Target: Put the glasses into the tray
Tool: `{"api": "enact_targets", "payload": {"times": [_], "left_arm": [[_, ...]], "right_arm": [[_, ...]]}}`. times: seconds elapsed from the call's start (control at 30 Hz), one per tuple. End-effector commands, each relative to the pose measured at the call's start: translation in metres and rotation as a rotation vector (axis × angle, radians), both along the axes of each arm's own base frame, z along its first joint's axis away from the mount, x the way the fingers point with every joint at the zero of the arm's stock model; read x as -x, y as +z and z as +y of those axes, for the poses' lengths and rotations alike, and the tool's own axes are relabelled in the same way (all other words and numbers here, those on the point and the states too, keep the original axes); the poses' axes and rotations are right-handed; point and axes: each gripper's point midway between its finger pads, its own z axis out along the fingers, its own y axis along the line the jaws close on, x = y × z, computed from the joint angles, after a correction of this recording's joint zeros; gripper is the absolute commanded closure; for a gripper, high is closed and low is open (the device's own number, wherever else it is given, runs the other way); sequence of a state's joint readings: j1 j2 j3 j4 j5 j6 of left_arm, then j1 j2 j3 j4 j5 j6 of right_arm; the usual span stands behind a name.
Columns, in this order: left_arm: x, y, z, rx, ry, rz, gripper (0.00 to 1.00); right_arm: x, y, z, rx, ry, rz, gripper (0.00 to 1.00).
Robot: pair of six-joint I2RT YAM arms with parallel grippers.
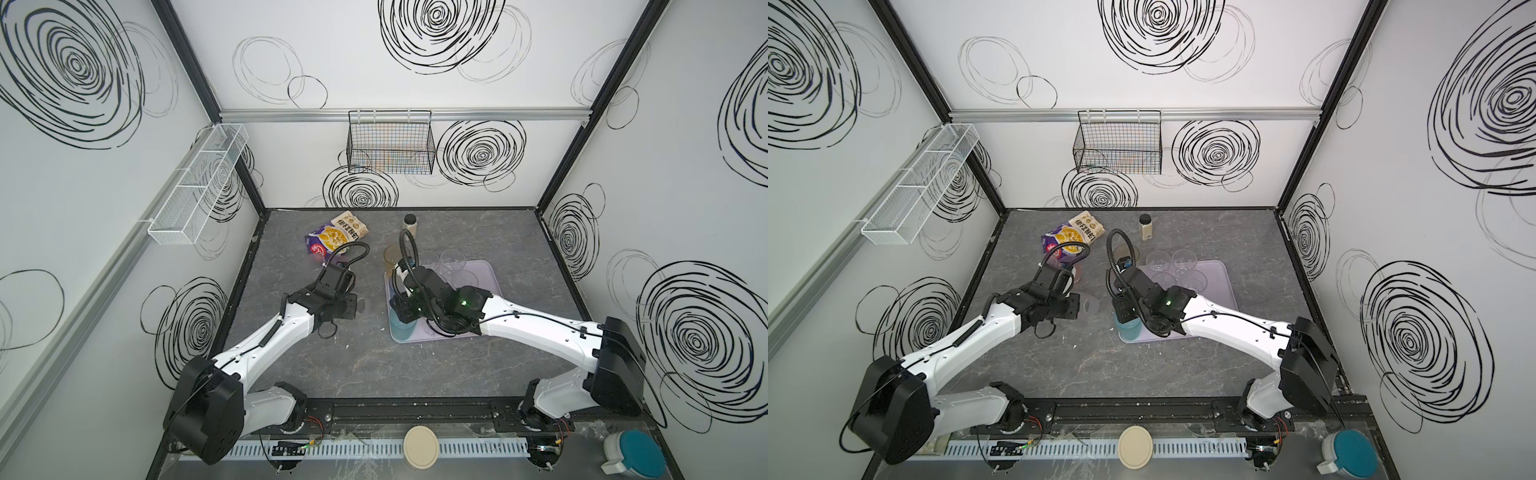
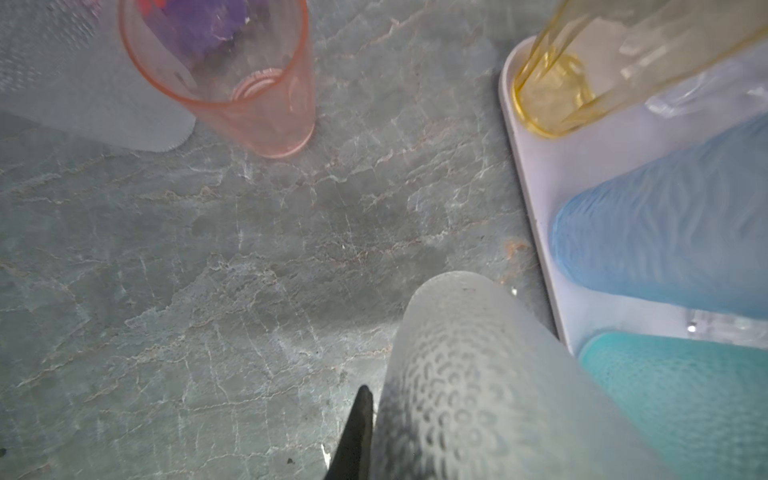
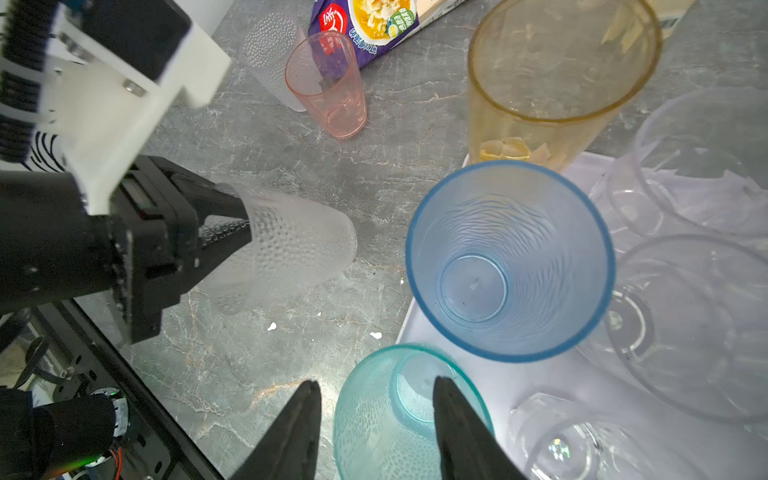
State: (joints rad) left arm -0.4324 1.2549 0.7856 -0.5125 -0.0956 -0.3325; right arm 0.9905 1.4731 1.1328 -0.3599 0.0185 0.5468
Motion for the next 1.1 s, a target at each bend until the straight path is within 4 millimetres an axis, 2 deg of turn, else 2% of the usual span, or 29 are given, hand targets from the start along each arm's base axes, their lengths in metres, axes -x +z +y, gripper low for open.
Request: {"api": "enact_targets", "payload": {"times": [0.0, 0.23, 0.53, 0.73, 0.9, 0.97, 1.07], "left_arm": [[-0.006, 0.007, 0.0, -0.036, -0.006, 0.003, 0.95], [-0.014, 0.003, -0.005, -0.096, -0.051, 0.073, 0.93], [-0.017, -0.012, 0.002, -0.179, -0.076, 0.112, 0.9], [-0.026, -0.009, -0.003, -0.195, -0.093, 0.108, 0.89], [-0.03, -0.016, -0.006, -0.227, -0.116, 0.124, 0.86], [-0.032, -0.015, -0.009, -0.224, -0.118, 0.122, 0.83], [-0.035, -0.011, -0.01, -0.229, -0.115, 0.114, 0.73]], "right_arm": [[-0.002, 0.007, 0.007, -0.036, -0.008, -0.01, 0.51], [-0.004, 0.007, 0.006, -0.043, 0.001, -0.025, 0.51], [-0.013, 0.002, -0.003, -0.026, -0.017, -0.025, 0.51], [-0.013, 0.001, -0.008, -0.035, -0.03, -0.024, 0.51], [-0.012, 0.003, -0.012, -0.04, -0.041, -0.029, 0.51], [-0.012, 0.001, -0.012, -0.038, -0.042, -0.026, 0.51], [-0.012, 0.002, -0.012, -0.038, -0.041, -0.024, 0.51]]}}
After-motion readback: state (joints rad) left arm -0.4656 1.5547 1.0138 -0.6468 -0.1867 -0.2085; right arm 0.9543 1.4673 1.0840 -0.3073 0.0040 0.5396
